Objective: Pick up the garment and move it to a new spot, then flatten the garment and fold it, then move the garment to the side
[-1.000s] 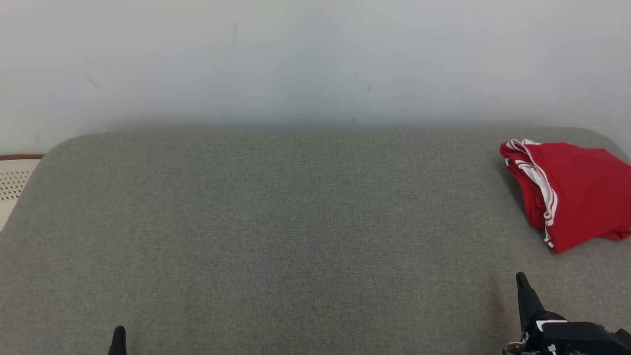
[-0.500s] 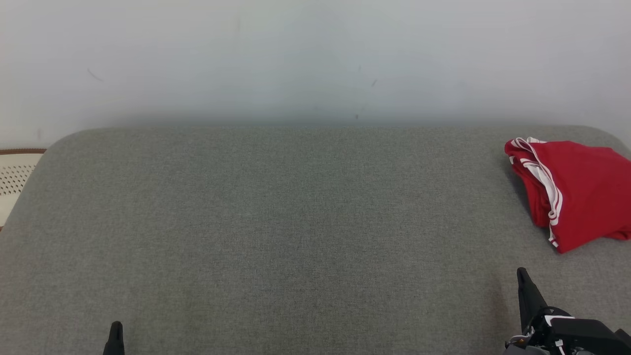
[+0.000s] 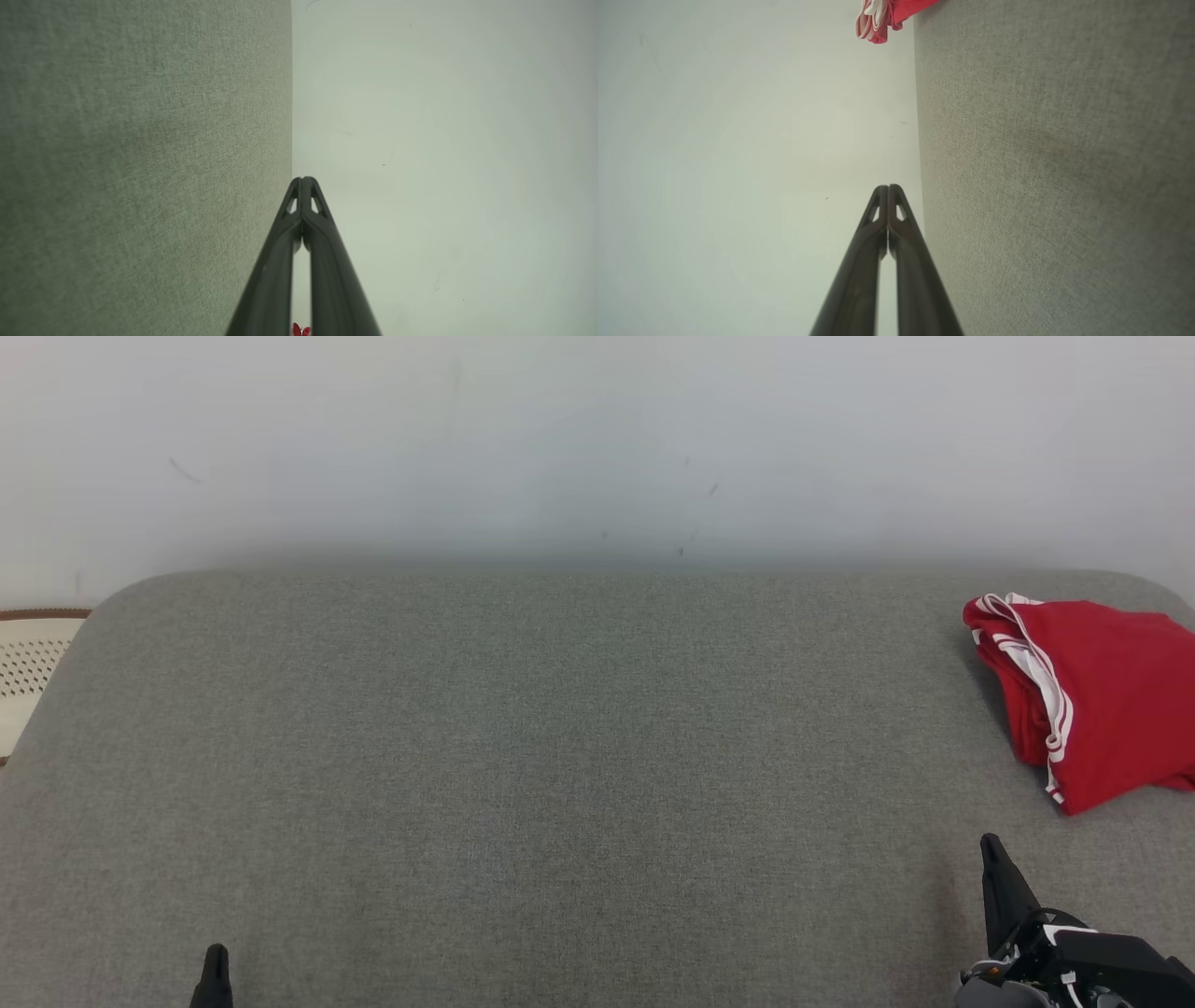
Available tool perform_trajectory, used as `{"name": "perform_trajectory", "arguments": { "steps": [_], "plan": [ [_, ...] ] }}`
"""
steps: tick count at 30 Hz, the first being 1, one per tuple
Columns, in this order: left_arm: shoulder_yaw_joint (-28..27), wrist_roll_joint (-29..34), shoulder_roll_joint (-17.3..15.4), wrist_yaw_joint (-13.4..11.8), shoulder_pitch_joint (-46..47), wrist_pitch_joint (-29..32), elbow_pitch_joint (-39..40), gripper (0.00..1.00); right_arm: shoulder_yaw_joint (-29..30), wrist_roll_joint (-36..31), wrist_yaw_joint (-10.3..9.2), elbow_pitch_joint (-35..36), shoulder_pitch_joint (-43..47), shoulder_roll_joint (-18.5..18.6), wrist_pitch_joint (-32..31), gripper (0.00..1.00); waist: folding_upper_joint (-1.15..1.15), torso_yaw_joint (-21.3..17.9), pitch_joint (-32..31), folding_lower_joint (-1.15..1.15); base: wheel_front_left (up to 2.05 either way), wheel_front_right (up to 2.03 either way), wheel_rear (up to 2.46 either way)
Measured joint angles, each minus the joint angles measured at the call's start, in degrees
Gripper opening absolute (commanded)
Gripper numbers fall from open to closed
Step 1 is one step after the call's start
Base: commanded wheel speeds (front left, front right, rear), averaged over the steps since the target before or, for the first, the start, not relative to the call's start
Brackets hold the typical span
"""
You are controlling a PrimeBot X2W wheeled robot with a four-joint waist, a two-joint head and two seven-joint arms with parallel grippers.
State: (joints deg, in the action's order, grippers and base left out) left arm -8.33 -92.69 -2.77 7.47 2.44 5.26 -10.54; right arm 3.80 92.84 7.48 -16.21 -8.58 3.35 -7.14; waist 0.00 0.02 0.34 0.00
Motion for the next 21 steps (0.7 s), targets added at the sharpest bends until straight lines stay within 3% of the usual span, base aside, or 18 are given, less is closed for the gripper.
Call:
{"name": "perform_trajectory", "arguments": {
  "steps": [21],
  "plan": [
    [-0.01,-0.01,0.00,0.00,0.02,0.00,-0.01,0.00,0.26,-0.08,0.00,-0.02,0.01,-0.15,-0.29,0.00,0.00,0.00,0.00,0.00,0.00,0.00,0.00]
  ]
}}
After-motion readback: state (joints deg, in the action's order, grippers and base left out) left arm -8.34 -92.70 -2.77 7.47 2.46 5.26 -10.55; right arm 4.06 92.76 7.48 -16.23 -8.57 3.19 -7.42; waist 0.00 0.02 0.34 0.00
